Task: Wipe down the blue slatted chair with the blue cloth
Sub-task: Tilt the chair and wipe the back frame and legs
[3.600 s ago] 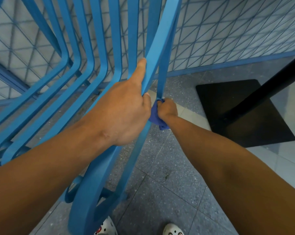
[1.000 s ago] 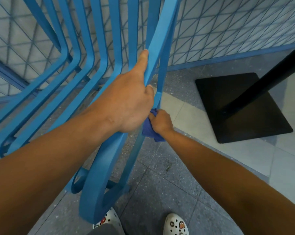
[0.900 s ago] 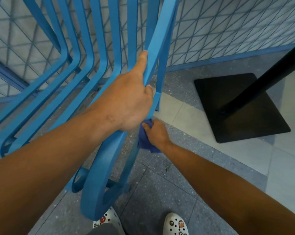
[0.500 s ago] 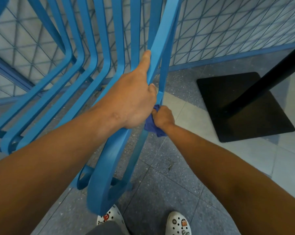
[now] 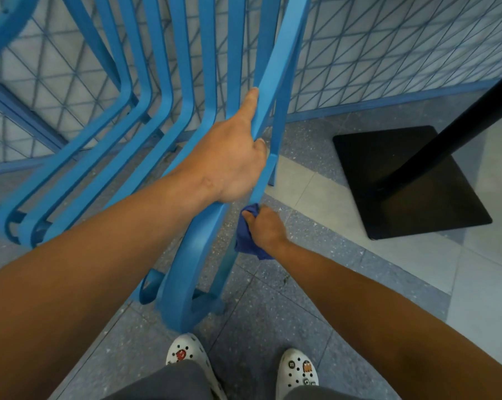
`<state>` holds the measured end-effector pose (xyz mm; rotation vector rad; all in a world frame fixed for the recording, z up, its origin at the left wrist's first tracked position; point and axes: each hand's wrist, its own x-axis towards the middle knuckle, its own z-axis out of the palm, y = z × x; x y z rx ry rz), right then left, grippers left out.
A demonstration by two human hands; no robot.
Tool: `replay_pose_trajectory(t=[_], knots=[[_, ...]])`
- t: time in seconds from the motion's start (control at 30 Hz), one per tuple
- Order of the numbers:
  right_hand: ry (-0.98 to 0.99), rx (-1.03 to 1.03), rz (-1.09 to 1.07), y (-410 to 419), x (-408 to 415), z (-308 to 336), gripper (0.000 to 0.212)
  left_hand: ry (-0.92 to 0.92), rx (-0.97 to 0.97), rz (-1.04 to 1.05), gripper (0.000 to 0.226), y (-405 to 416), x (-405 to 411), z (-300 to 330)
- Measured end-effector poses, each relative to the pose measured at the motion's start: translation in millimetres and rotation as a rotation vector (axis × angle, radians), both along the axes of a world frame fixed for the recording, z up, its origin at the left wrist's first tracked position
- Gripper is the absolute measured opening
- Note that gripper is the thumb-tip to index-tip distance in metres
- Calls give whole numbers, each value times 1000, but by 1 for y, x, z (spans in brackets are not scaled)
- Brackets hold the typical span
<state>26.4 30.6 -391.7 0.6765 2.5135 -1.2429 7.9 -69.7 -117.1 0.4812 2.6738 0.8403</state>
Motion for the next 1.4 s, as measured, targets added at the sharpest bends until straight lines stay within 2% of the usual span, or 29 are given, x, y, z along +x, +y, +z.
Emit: replay_pose_trajectory(t=[0.23,0.57,0.73,0.97,1.23,1.4], knots=[[-64,12,19,6,-4,16,43,-49,-23,-25,71,-18,18,-1],[-110,-23,110,-25,55,17,44,-24,-60,-1,67,-50,69,-3],[-79,-15,130,-21,54,23,43,-24,-12,31,66,-50,68,-9],[-77,13,20,-21,39,23,45,-57,-8,51,67,-48,65,-9],[-135,8,212,-31,61,13,44,-64,7,38,67,-49,65,-8],[-101,-6,176,-20,50,27,42,-46,7,23,68,-49,63,-9]])
